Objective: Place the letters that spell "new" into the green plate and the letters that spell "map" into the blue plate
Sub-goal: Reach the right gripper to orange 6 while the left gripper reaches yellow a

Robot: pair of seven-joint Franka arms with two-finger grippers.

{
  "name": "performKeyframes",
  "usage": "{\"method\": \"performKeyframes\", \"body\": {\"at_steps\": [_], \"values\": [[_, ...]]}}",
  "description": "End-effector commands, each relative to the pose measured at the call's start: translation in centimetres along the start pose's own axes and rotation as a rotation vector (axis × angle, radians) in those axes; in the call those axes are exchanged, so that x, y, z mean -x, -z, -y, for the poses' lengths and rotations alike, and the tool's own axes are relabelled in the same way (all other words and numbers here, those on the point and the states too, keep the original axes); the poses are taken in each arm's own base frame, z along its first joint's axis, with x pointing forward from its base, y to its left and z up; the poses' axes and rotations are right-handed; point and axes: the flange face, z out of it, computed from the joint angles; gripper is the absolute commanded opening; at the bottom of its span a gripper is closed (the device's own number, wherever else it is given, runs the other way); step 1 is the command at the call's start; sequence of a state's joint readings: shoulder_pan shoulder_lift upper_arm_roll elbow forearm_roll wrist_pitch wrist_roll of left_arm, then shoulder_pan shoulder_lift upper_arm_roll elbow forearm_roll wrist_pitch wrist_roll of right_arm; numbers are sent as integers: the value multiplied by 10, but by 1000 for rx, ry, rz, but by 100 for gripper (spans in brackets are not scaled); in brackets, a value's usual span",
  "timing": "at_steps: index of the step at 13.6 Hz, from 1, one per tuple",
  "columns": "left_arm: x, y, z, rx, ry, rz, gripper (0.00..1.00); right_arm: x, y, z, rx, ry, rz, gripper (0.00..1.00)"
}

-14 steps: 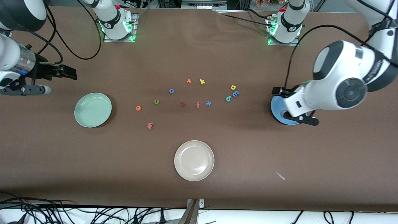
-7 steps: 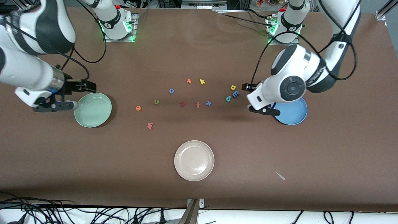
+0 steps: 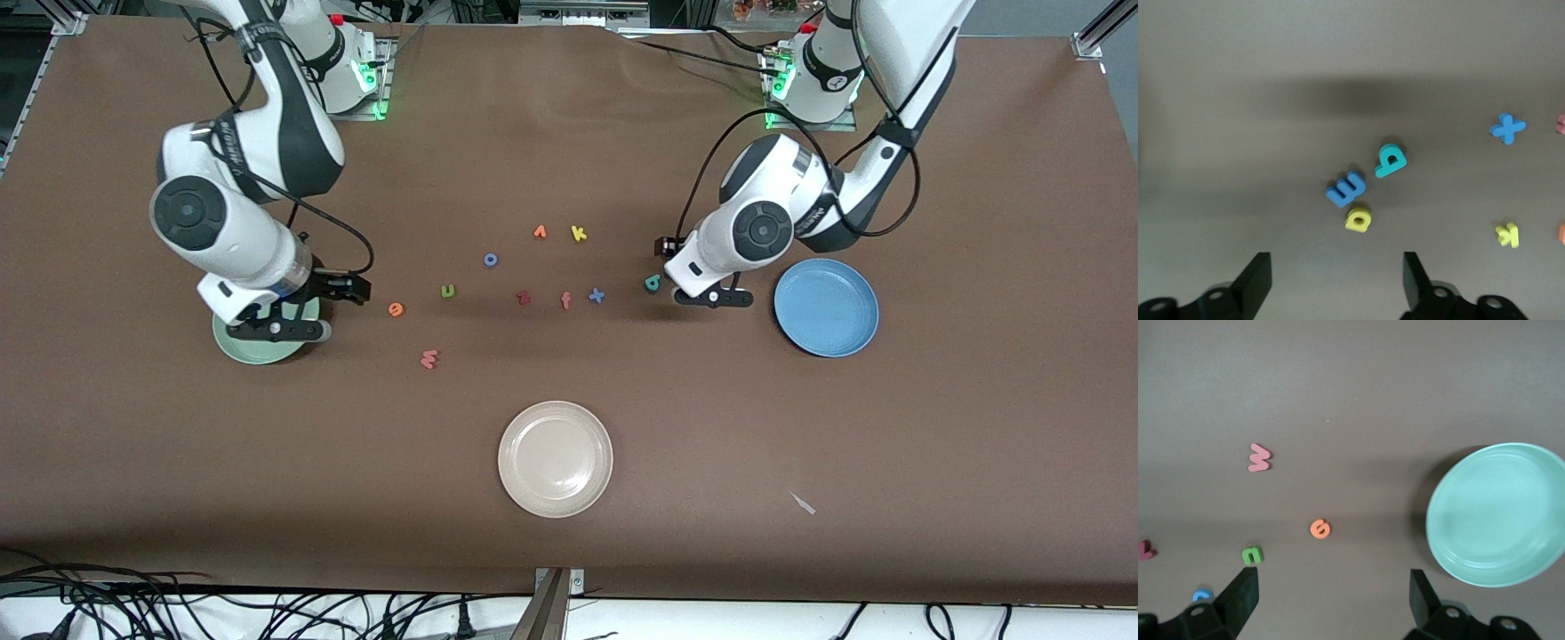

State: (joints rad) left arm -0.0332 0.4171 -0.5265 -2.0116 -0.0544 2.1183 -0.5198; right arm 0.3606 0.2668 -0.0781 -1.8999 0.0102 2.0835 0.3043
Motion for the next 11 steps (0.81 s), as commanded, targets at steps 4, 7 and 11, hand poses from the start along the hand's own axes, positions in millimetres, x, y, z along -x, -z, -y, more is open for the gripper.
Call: {"method": "performKeyframes", "body": {"at_steps": [4, 7, 11], "values": [[28, -60, 9, 49, 59, -81, 74, 37, -85, 0, -34, -22, -96, 100], [29, -71, 2, 58, 91, -78, 67, 36, -116, 13, -33, -49, -87, 100], [25, -82, -1, 84, 154, -92, 67, 41, -145, 34, -38, -90, -83, 100]]}}
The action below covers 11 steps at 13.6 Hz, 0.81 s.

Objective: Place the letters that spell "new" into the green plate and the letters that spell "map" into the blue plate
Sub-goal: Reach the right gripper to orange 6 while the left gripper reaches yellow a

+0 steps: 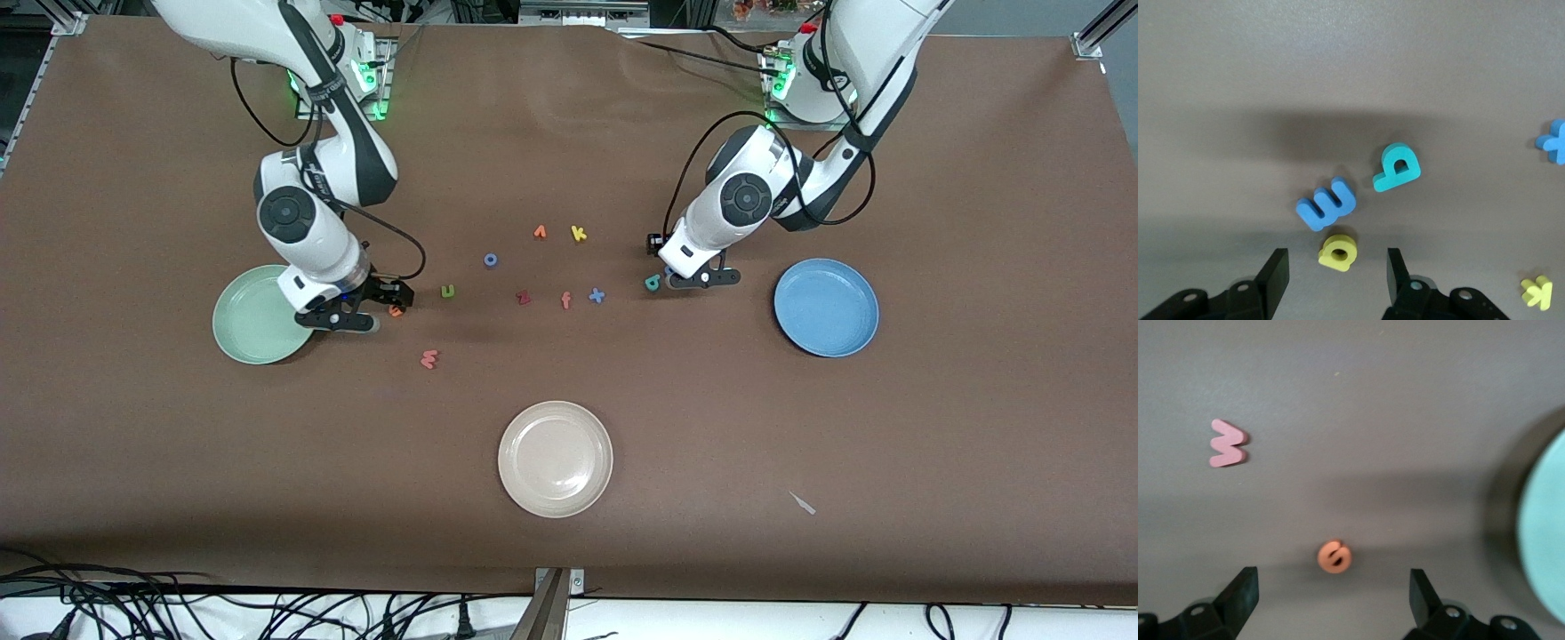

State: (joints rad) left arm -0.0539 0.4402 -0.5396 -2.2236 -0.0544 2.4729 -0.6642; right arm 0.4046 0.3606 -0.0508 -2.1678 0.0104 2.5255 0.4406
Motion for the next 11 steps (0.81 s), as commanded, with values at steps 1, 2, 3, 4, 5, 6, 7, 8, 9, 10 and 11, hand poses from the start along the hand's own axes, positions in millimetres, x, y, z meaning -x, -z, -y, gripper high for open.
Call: {"method": "performKeyframes", "body": {"at_steps": [1, 2, 3, 4, 5, 6, 7, 8, 9, 10, 11], "values": [[5, -10, -6, 12, 33, 8, 64, 2, -21, 6, -6, -23, 5, 100], [6, -14, -6, 8, 44, 16, 63, 3, -26, 7, -4, -19, 12, 100], [6, -15, -5, 7, 49, 19, 63, 2, -26, 8, -4, -14, 11, 100], [6, -16, -5, 7, 51, 21, 63, 1, -27, 6, -3, -14, 12, 100], [7, -20, -5, 3, 57, 29, 61, 2, -33, 6, 1, -14, 22, 99], [8, -24, -5, 0, 65, 36, 59, 3, -40, 4, 7, -17, 31, 99], [10, -28, -6, -2, 63, 42, 57, 4, -45, 4, 10, -15, 38, 97], [10, -28, -6, -3, 63, 44, 55, 3, -44, 3, 9, -15, 37, 95], [10, -28, -6, -3, 65, 44, 52, 4, -45, 3, 9, -17, 38, 93], [10, -28, -6, -3, 65, 44, 49, 3, -46, 2, 8, -21, 41, 92], [10, -29, -5, -4, 68, 47, 45, 2, -46, 2, 0, -31, 43, 88]]}}
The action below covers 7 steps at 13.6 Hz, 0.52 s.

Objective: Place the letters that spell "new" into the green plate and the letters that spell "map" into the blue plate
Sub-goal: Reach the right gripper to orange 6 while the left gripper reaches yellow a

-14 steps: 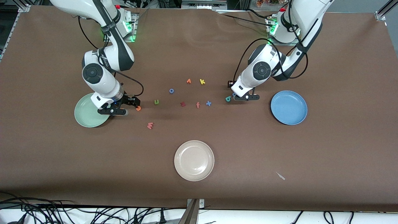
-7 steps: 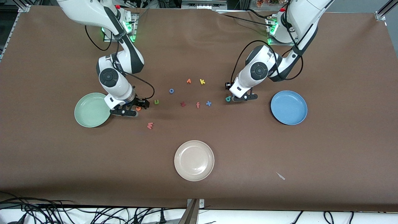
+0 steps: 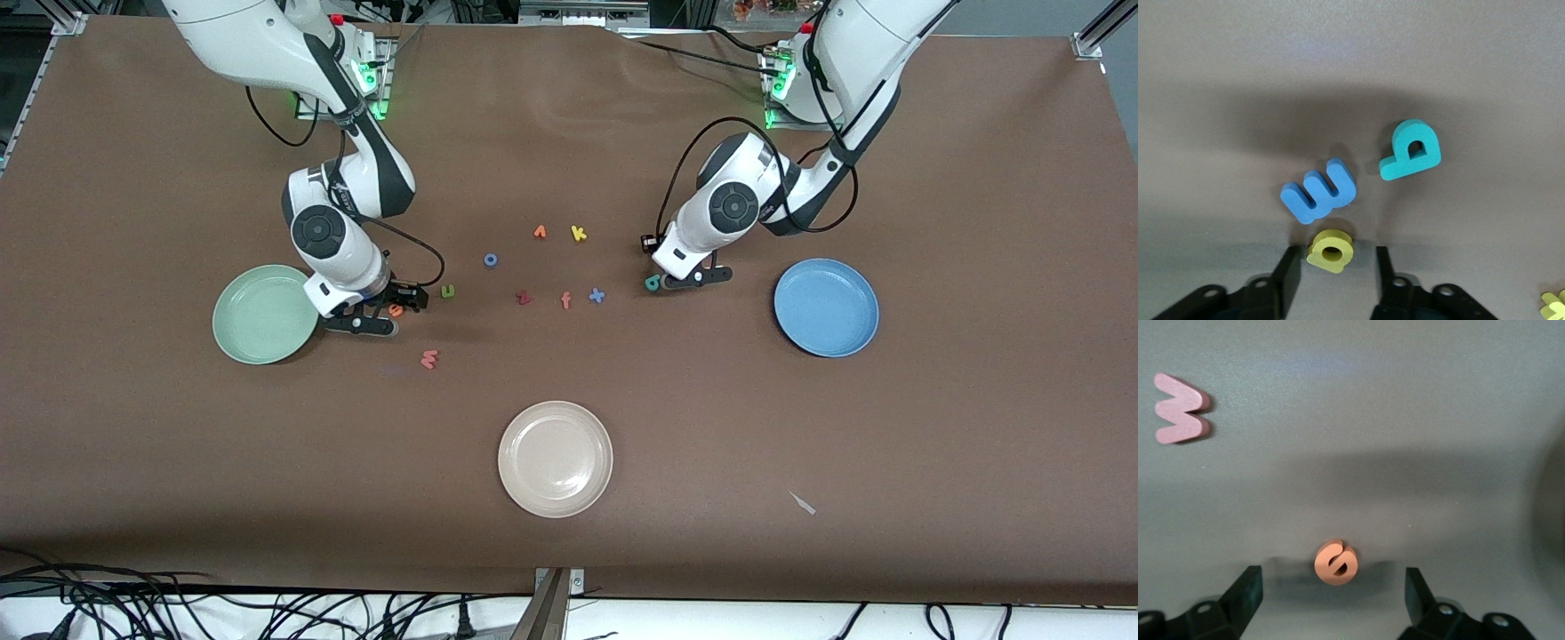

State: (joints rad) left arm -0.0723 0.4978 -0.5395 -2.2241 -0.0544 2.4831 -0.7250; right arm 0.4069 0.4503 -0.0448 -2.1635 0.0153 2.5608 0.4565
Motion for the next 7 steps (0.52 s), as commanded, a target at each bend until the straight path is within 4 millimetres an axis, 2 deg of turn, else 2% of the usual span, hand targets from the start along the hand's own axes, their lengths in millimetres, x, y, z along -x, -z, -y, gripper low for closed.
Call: {"method": "performKeyframes", "body": {"at_steps": [1, 4, 7], "values": [[3, -1, -2, 7, 20, -2, 41, -6, -1, 0, -28, -28, 2, 85], [3, -2, -2, 7, 20, 0, 34, -6, -3, -1, -25, -26, 8, 72], [3, -4, -1, 3, 22, 4, 27, -7, -4, -2, -24, -24, 8, 67]]}}
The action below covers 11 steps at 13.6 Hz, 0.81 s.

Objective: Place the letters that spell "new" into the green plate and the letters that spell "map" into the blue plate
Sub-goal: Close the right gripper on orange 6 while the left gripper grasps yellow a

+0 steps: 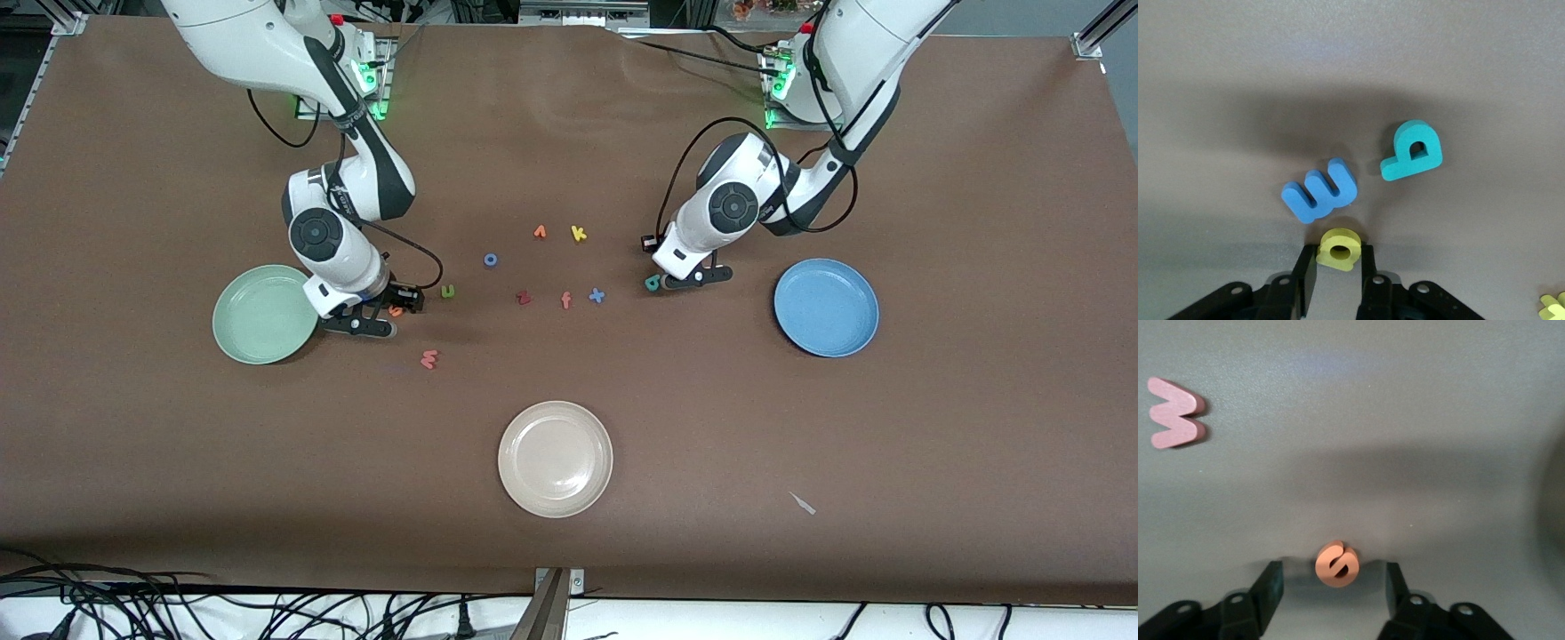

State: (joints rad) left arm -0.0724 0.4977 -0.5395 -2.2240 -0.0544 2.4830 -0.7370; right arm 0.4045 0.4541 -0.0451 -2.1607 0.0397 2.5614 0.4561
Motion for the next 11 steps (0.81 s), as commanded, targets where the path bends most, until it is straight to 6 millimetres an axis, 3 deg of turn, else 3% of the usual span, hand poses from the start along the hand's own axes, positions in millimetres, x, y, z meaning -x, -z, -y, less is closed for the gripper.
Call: {"method": "performKeyframes", "body": {"at_steps": [1, 4, 6, 9, 11], "values": [[3, -3, -1, 3, 11, 5, 26, -5, -3, -1, -14, 9, 2, 64], [-3, 8, -1, 9, 9, -10, 21, -9, -1, -5, -14, 17, 2, 57], [-5, 28, -1, -3, 0, -18, 21, -10, -4, -6, -12, 15, 6, 54], [-30, 89, 7, -41, -13, 16, 21, -12, -4, -7, -15, 8, 2, 51], [-46, 117, 23, -73, -48, 84, 21, -12, -5, -6, -15, 10, 2, 47]]}}
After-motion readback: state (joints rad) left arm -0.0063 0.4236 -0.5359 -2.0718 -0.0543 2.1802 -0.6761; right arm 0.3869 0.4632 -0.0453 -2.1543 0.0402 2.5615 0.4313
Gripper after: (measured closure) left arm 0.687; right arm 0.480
